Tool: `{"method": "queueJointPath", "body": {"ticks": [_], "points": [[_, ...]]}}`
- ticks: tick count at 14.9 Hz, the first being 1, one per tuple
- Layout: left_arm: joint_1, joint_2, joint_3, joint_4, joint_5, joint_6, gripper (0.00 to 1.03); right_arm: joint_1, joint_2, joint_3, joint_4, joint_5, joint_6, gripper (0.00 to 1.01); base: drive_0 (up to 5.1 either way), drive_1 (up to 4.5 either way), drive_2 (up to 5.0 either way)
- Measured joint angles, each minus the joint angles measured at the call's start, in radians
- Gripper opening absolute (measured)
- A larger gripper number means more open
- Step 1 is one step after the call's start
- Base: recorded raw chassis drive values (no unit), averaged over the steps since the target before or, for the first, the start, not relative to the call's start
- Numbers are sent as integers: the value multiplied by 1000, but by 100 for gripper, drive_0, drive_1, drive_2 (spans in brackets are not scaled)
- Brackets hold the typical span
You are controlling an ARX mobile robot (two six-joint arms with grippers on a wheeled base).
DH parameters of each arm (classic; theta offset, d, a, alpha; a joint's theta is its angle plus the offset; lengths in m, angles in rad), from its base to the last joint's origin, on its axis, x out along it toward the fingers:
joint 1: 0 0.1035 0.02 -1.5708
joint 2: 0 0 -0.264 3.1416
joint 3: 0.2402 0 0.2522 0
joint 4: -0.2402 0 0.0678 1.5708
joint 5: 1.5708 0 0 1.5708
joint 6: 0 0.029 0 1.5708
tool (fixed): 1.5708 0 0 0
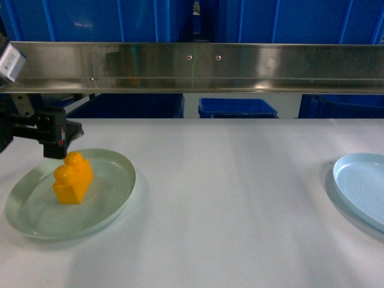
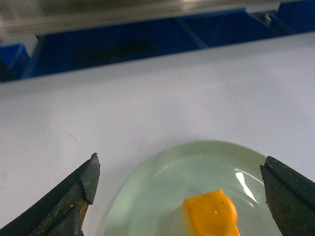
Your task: Sort and place red and yellow blocks in left bins
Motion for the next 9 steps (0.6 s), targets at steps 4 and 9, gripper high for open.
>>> {"method": "queueJointPath", "body": {"ticks": [4, 9], "points": [[-9, 24, 107, -158, 6, -20, 98, 0, 0, 0, 0, 0, 0, 29, 0, 0, 0], [-60, 52, 160, -290, 17, -121, 98, 0, 0, 0, 0, 0, 0, 29, 0, 0, 0]]}}
